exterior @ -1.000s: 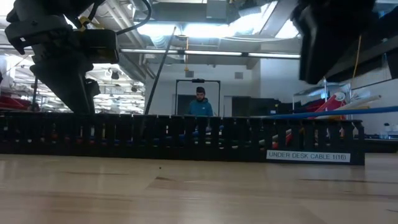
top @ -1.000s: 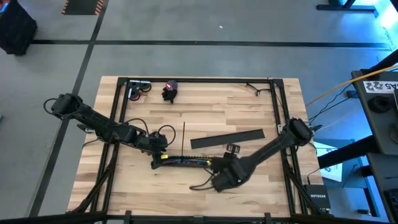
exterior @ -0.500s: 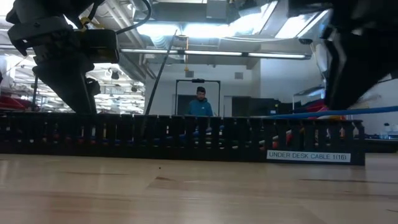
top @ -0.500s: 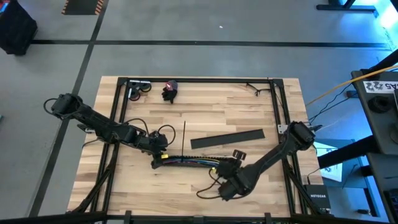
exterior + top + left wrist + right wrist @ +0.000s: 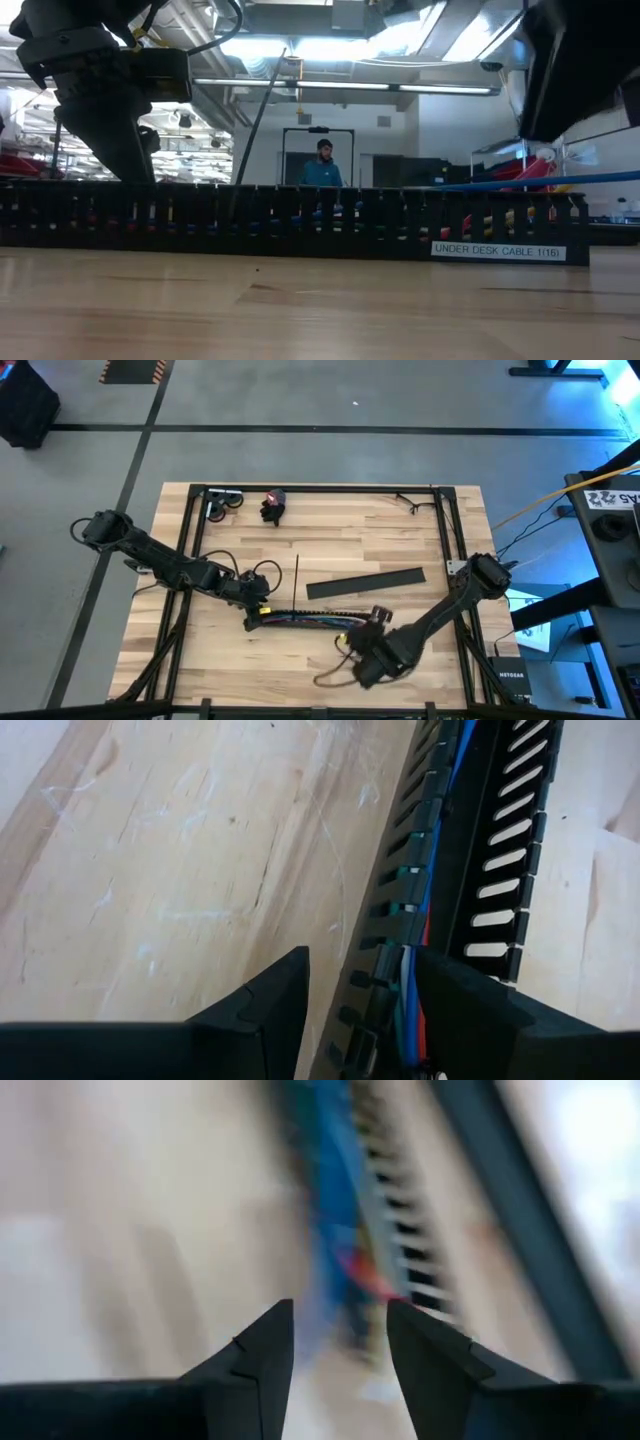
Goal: Ziptie cables
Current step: Put the cable wires into the black cable duct, then close the black cable duct
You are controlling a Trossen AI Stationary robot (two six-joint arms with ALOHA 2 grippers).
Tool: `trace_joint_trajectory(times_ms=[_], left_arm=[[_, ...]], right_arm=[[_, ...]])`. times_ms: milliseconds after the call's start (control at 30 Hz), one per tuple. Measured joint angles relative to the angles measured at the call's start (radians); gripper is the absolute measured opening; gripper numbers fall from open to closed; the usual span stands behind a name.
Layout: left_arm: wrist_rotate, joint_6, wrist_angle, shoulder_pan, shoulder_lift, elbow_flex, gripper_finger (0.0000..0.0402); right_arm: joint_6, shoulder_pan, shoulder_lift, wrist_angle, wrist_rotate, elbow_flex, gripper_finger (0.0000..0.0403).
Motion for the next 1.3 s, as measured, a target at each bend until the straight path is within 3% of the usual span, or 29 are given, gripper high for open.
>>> trace_joint_trajectory(times_ms=[100,200,400,633,700,900,1000,1167,1300], left_arm=[[-0.001,-0.008,0.001,0.000,0.000,0.000,0.0175],[-0.003,-0.008,0.000,0.000,0.000,0.000,0.0175],[-0.004,-0.008,0.000,0.000,0.000,0.000,0.0175],[-0.004,0.012,0.000,0.000,0.000,0.000,0.0175],[-0.005,0.019,-0.001,0.000,0.000,0.000,0.0175],[0.002,0.028,-0.001,-0.001,-0.013,0.002,0.0175],[0.029,0.029,-0.002,-0.001,-0.045,0.022,0.0175],[0.034,0.040,0.005,-0.007,-0.121,0.063,0.0175],[0.029,0.069,0.003,-0.006,-0.154,0.067,0.0175]], right_arm=[[-0.017,0.018,0.025,0.093,0.007,0.001,0.0154],[-0.004,0.011,0.072,0.037,0.011,0.000,0.0154],[0.041,-0.014,0.112,-0.183,0.028,0.000,0.0154],[0.122,-0.035,0.088,-0.472,0.221,0.024,0.0154],[0.120,-0.056,0.088,-0.460,0.214,0.023,0.0154],[0.041,-0.082,0.089,-0.303,0.031,0.025,0.0154],[0.027,-0.072,0.086,-0.322,-0.018,0.056,0.0154],[0.040,-0.059,0.052,-0.468,0.010,0.125,0.0154],[0.036,-0.059,-0.036,-0.443,0.082,0.138,0.0154]])
